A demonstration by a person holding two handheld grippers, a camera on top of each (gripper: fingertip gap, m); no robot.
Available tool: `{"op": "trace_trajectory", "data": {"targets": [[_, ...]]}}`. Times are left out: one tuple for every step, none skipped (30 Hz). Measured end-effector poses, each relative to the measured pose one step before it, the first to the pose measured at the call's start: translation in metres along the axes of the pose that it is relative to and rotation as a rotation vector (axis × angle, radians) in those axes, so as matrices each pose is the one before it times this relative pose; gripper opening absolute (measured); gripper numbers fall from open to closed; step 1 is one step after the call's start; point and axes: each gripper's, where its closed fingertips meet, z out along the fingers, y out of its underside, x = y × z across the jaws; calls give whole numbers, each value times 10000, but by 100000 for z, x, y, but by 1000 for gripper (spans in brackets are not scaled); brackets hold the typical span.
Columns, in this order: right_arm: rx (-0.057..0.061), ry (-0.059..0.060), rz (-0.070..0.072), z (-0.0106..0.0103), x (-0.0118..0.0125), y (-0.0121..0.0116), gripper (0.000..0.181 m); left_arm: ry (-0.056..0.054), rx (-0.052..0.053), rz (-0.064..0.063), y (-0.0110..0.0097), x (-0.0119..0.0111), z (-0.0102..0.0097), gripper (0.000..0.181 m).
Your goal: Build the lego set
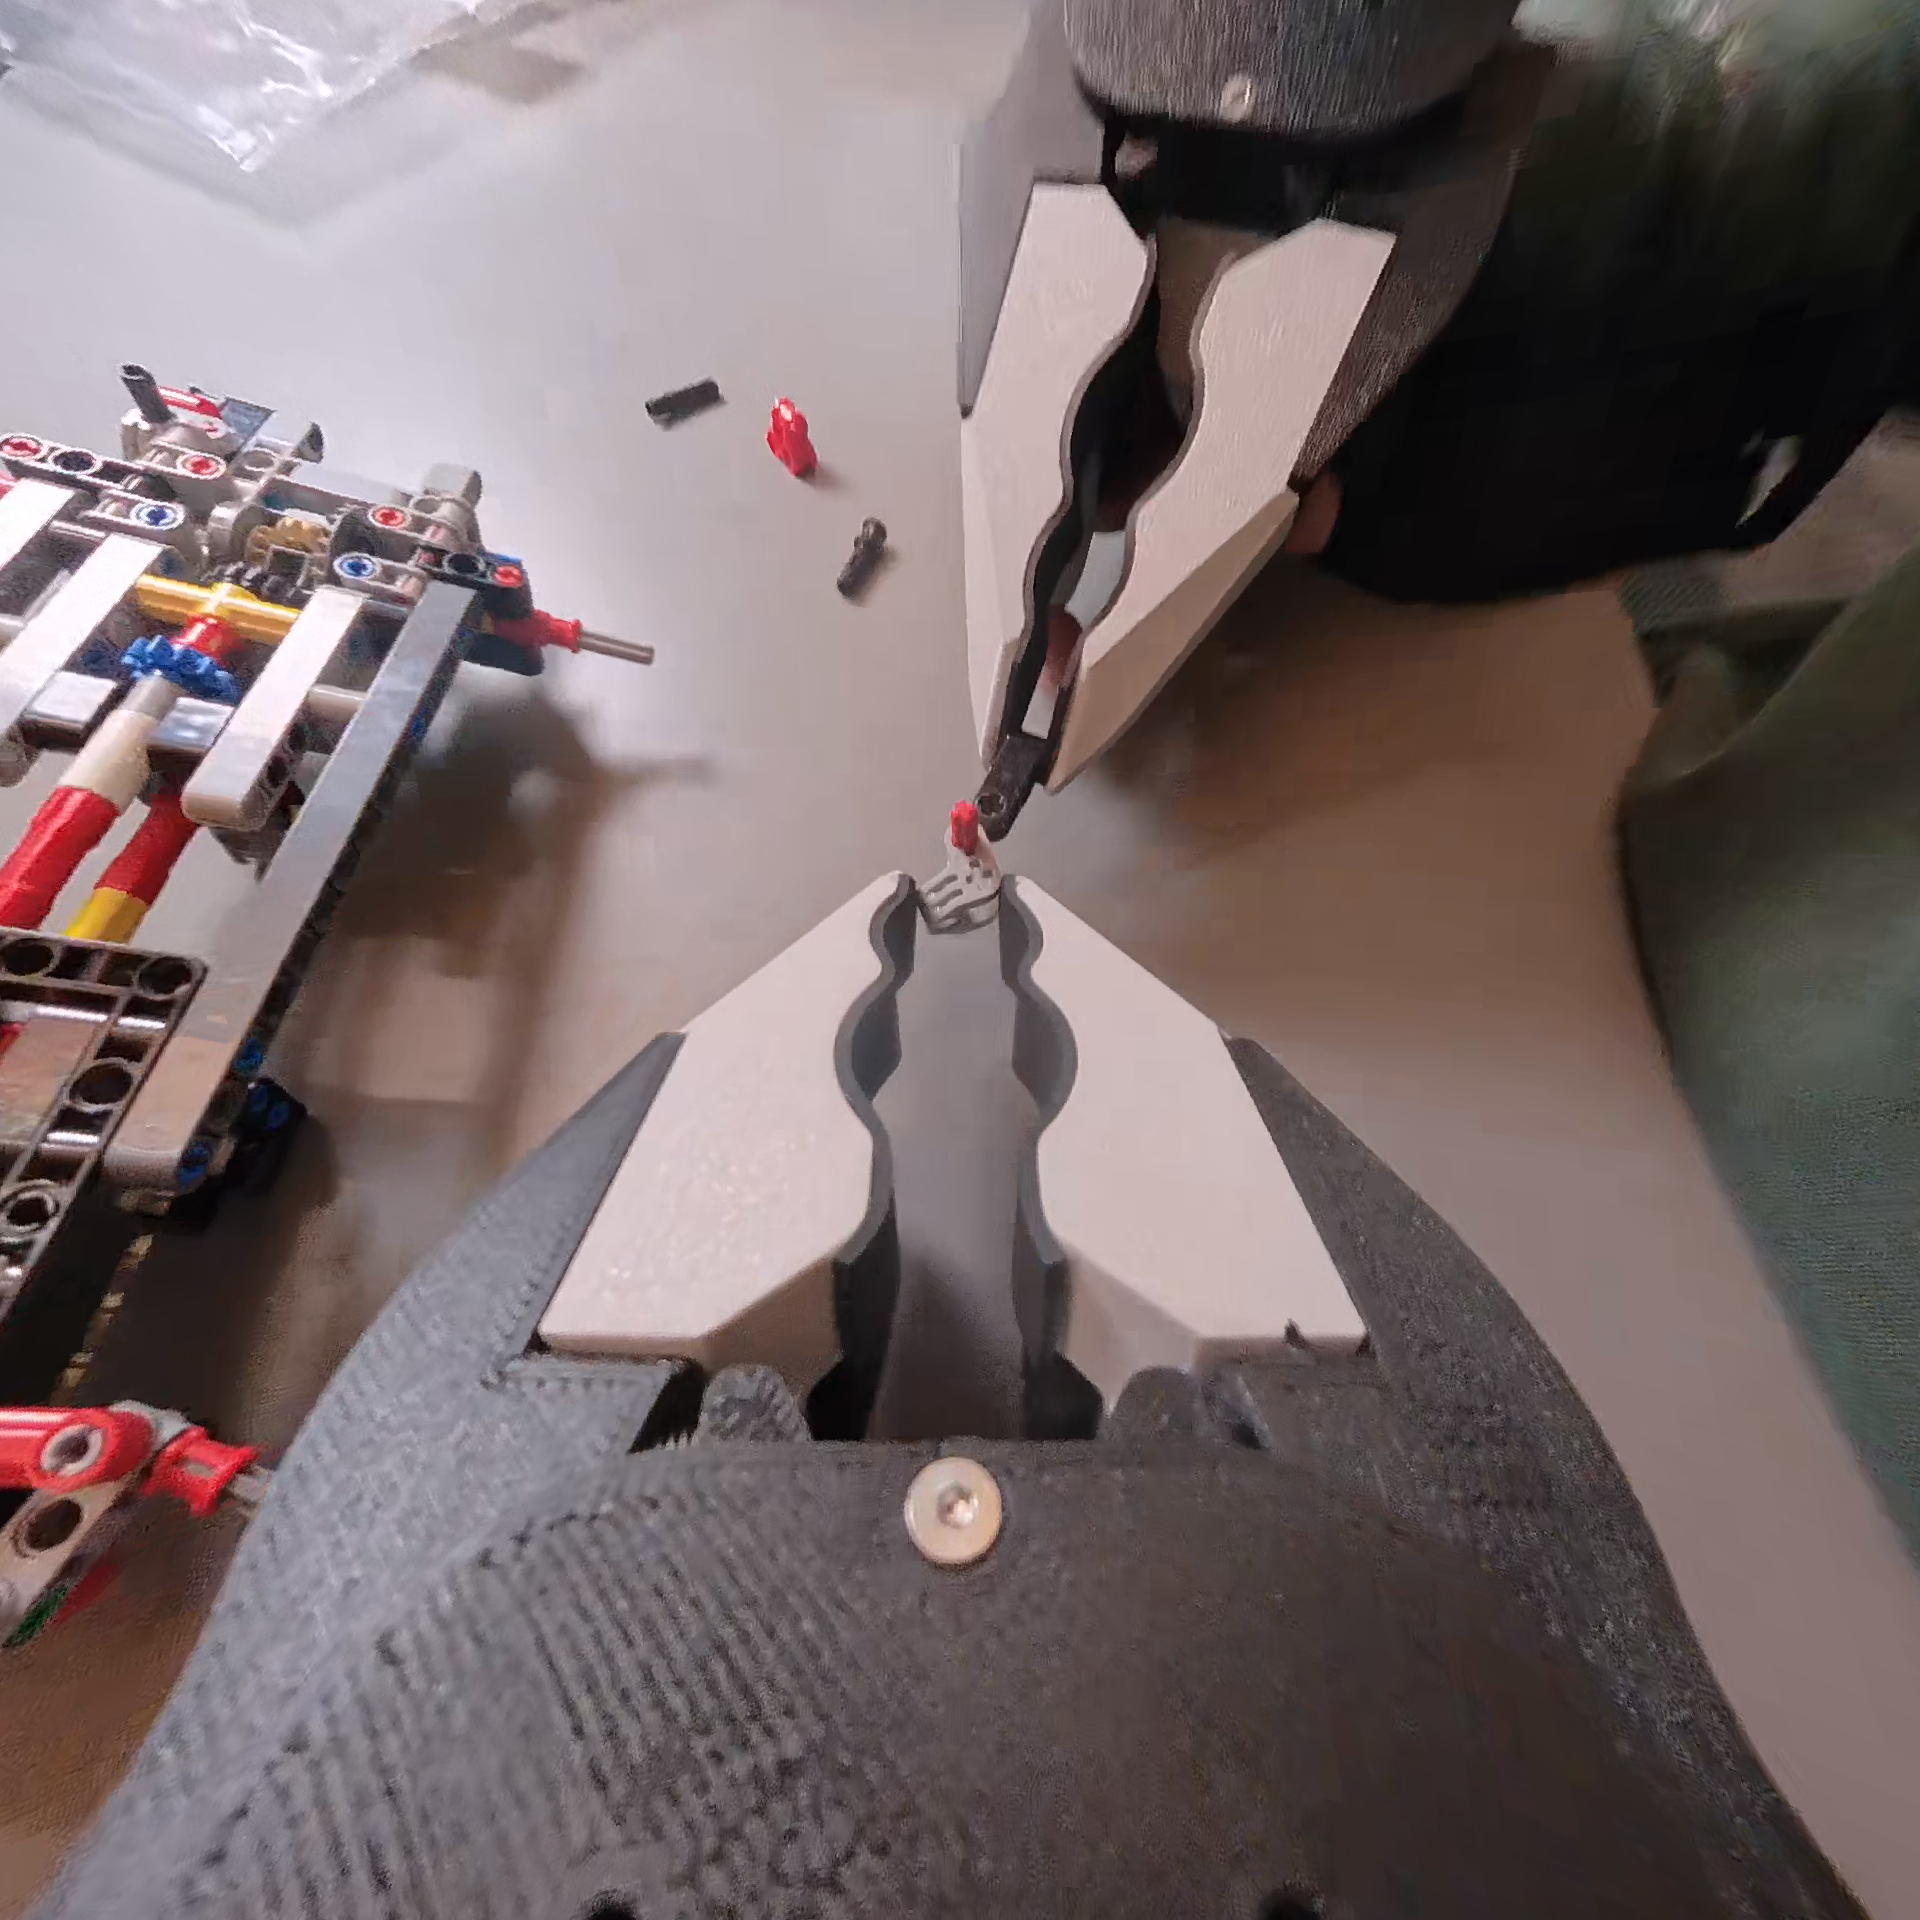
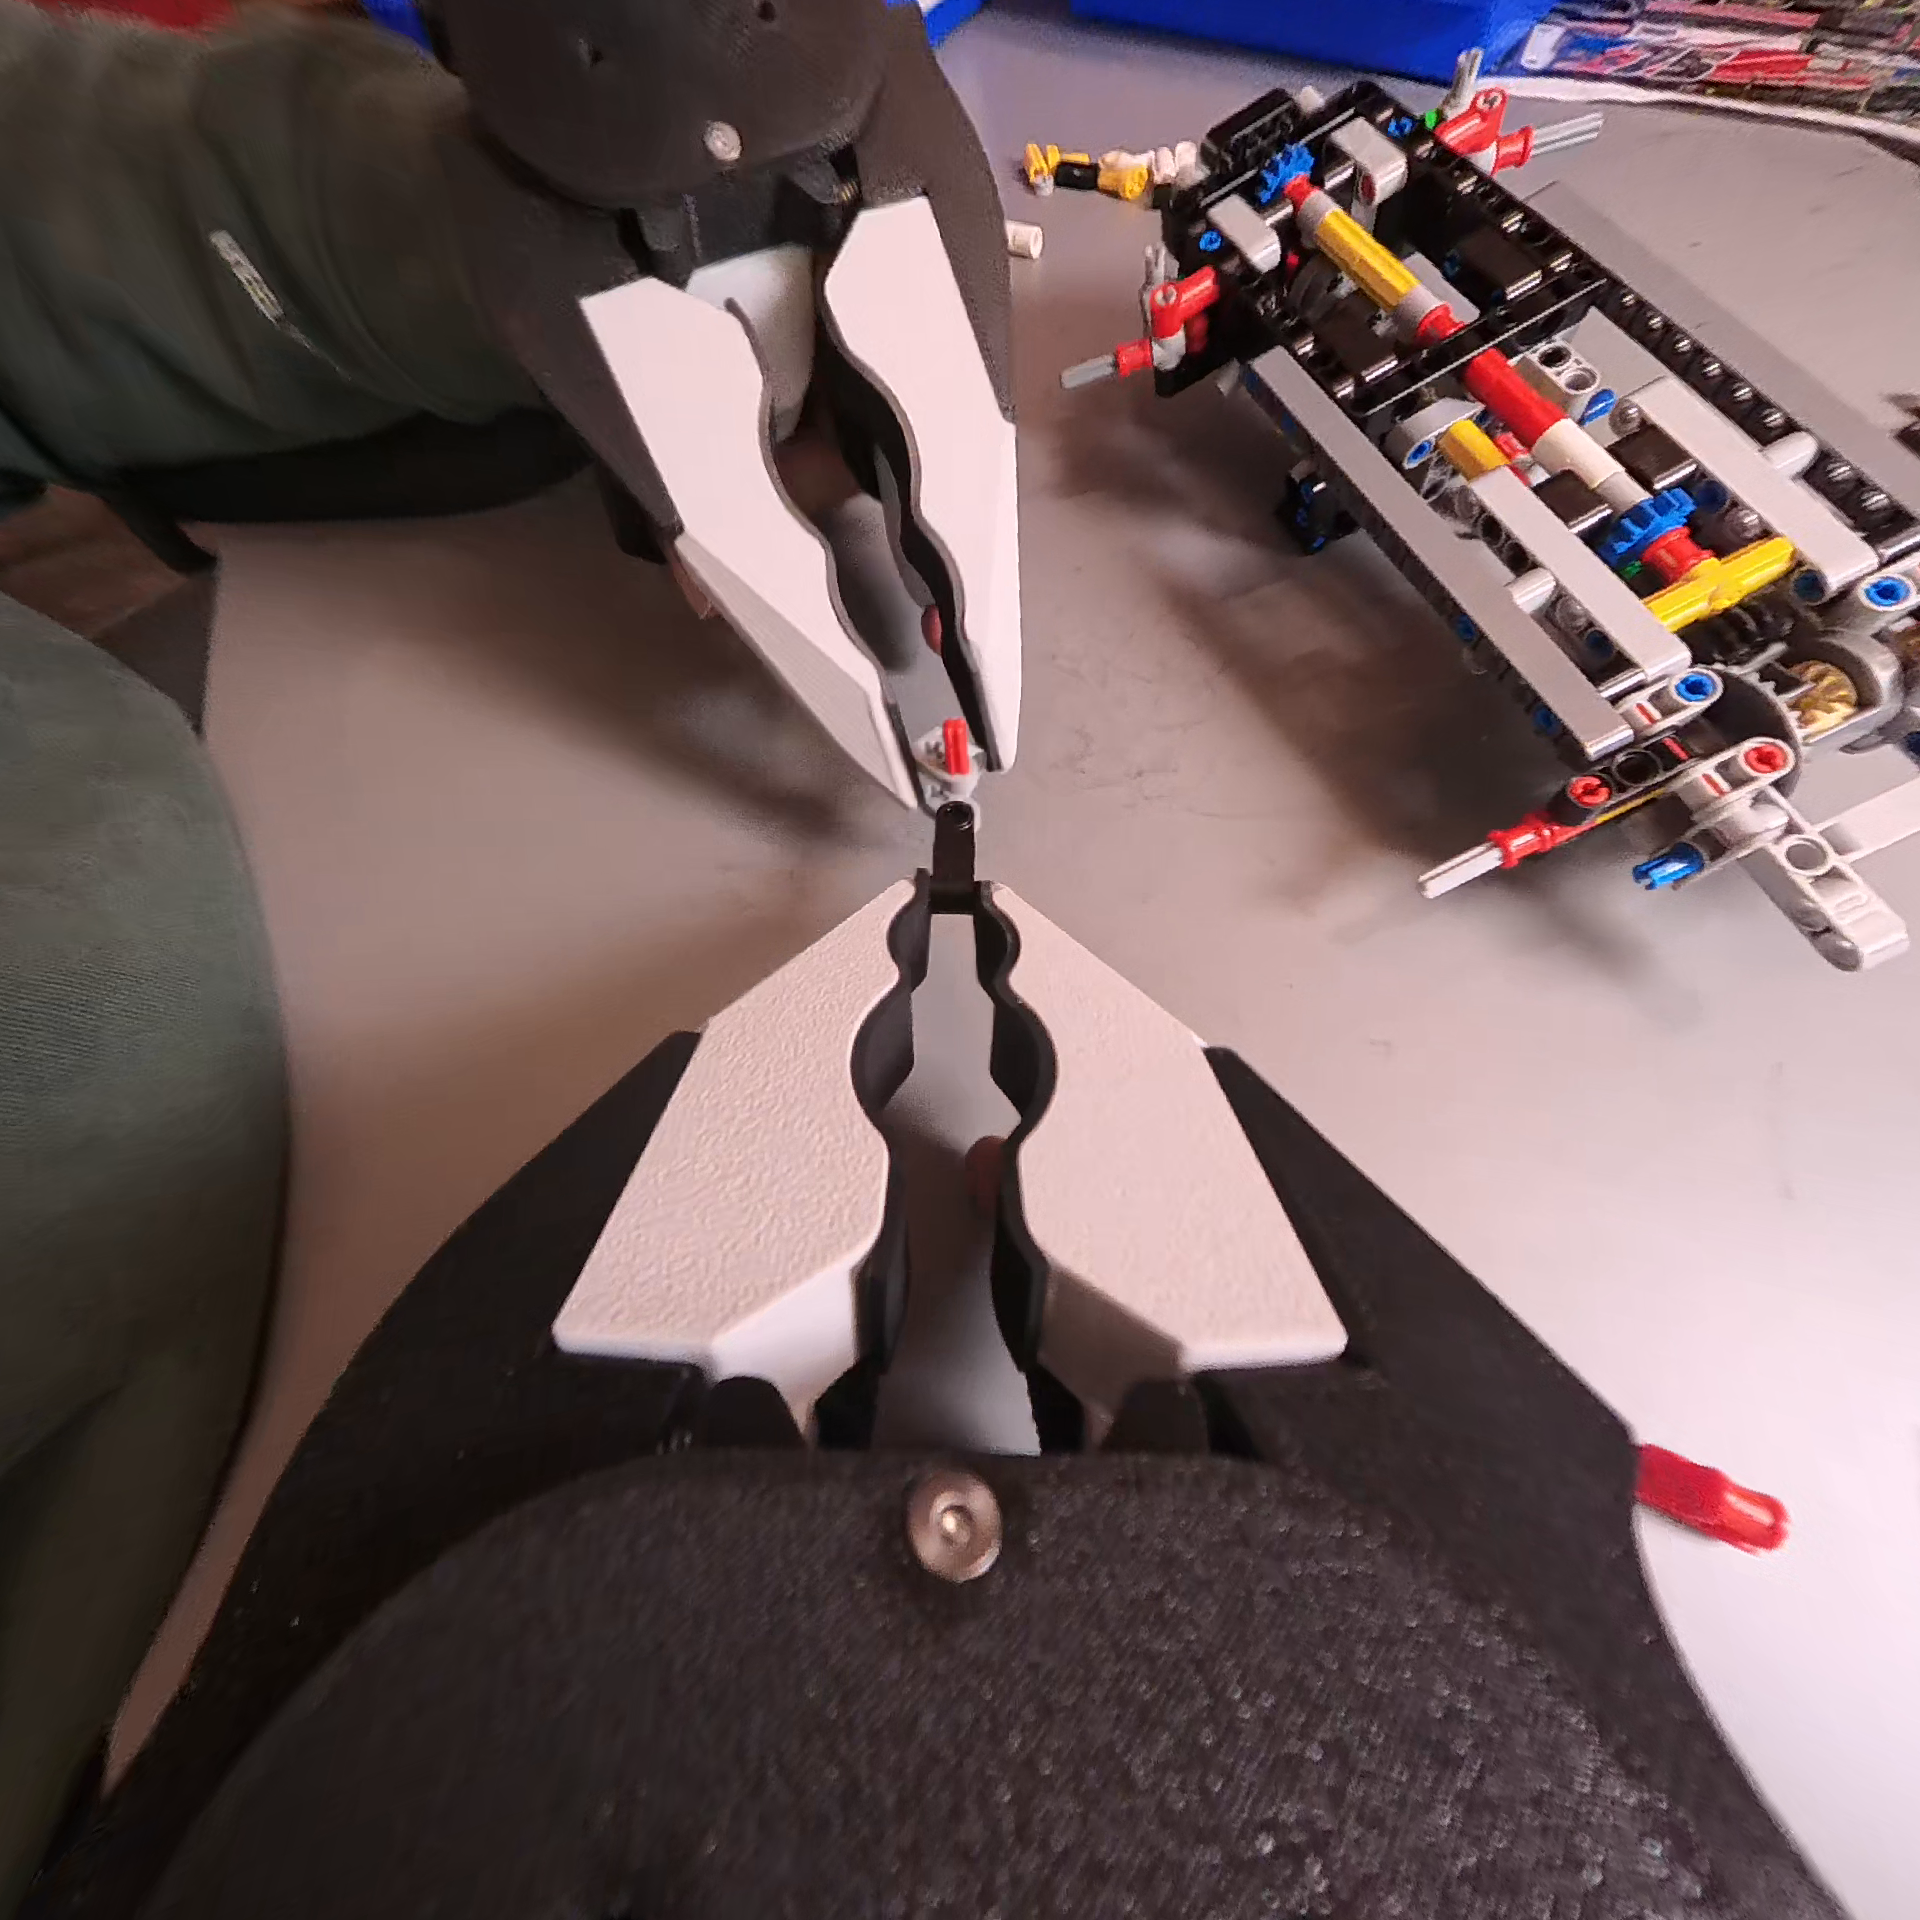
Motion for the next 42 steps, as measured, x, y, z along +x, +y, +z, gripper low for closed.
{"op": "trace_trajectory", "data": {"targets": [[202, -169, 248, -190, -105, -332, 5, 322, 394, -417, -524, 122, -330, 14], [224, -178, 229, -193, -114, -380, 5, 330, 368, -404, -515, 172, -313, 14], [200, -186, 222, -187, -141, -338, 5, 276, 296, -357, -429, 129, -270, 14], [176, -170, 223, -140, -133, -304, 5, 213, 203, -257, -303, 120, -195, 14], [146, -163, 219, -100, -118, -237, 5, 165, 131, -157, -211, 127, -120, 14], [139, -156, 206, -81, -122, -208, 5, 122, 75, -102, -120, 124, -54, 14], [107, -122, 191, -54, -85, -166, 5, 90, 33, -72, -61, 104, -2, 14], [77, -86, 149, -46, -35, -97, 5, 33, -14, -33, 18, 52, 33, 14], [29, -61, 113, -16, -11, -25, 5, -13, -59, 16, 85, 9, 66, 14], [-52, -12, 52, 28, 34, 92, 5, -13, -67, 34, 110, 33, 80, 14], [-65, 16, -16, 65, 22, 128, 5, -16, -65, 10, 95, 15, 83, 14], [-70, 18, -46, 67, -10, 129, 5, -27, -82, 1, 116, -9, 89, 14], [-72, 37, -50, 85, 13, 124, 5, -14, -63, 13, 98, 0, 82, 14], [-99, 64, -71, 95, 43, 167, 5, -18, -53, 1, 79, -2, 68, 14], [-114, 76, -82, 84, 65, 185, 5, -18, -55, -12, 105, -24, 43, 14], [-94, 50, -72, 72, 13, 147, 5, 3, -42, -30, 73, -6, 38, 14], [-61, 40, -48, 35, 14, 83, 5, 0, -38, -37, 68, -5, 40, 14], [-74, 51, -54, 34, 35, 95, 5, -27, -47, -16, 73, -41, 36, 14], [-93, 55, -102, 35, 20, 95, 5, -34, -59, 18, 85, -16, 53, 14], [-101, 55, -127, 25, -4, 107, 5, -29, -64, 42, 78, 6, 52, 14], [-114, 75, -98, 26, 25, 109, 5, -41, -54, 40, 75, -16, 54, 14], [-118, 77, -79, 26, 34, 103, 5, -46, -57, 30, 71, -19, 64, 14], [-118, 65, -83, 26, 9, 103, 5, -41, -66, 33, 93, -24, 77, 14], [-116, 76, -89, 17, 20, 118, 5, -55, -72, 52, 87, -11, 79, 14], [-133, 106, -81, 33, 60, 130, 5, -85, -91, 78, 101, -39, 103, 14], [-160, 113, -117, 54, 33, 165, 5, -97, -122, 109, 146, -32, 116, 14], [-161, 124, -123, 72, 24, 152, 5, -117, -138, 129, 151, -33, 123, 14], [-139, 147, -143, 51, 65, 138, 5, -130, -118, 120, 119, -54, 105, 14], [-109, 126, -117, 52, 55, 108, 5, -104, -98, 89, 104, -51, 84, 14], [-38, 70, -53, 35, 11, 16, 5, -66, -77, 58, 88, -34, 52, 14], [-17, 32, -29, 28, 0, 17, 5, -37, -34, 24, 33, -22, 16, 14], [-7, 16, -16, 7, 4, 5, 5, -35, -12, 14, 13, -27, 8, 14], [-26, 11, -18, 24, 3, 22, 5, -48, -24, 40, 22, -7, 12, 14], [-55, 22, -55, 19, -4, 57, 5, -61, -45, 66, 39, -16, 24, 14], [-61, 75, -97, 39, 32, 55, 5, -77, -60, 79, 51, -23, 31, 14], [-89, 89, -132, 43, 10, 81, 5, -71, -67, 82, 71, -16, 44, 14], [-80, 98, -129, 56, 10, 59, 5, -60, -69, 71, 81, -19, 39, 14], [-57, 67, -86, 46, -7, 50, 5, -48, -59, 55, 71, -10, 34, 14], [-25, 41, -48, 36, -3, 25, 5, -42, -33, 31, 43, -4, 17, 14], [-13, 31, -44, 24, 17, 34, 5, -23, -8, -3, 18, -5, 8, 14], [-36, 11, -54, 18, -13, 45, 5, 4, -11, -8, 22, 18, 19, 14], [-27, 6, -40, 29, -19, 41, 4, 6, -21, 1, 44, 23, 38, 14]]}}
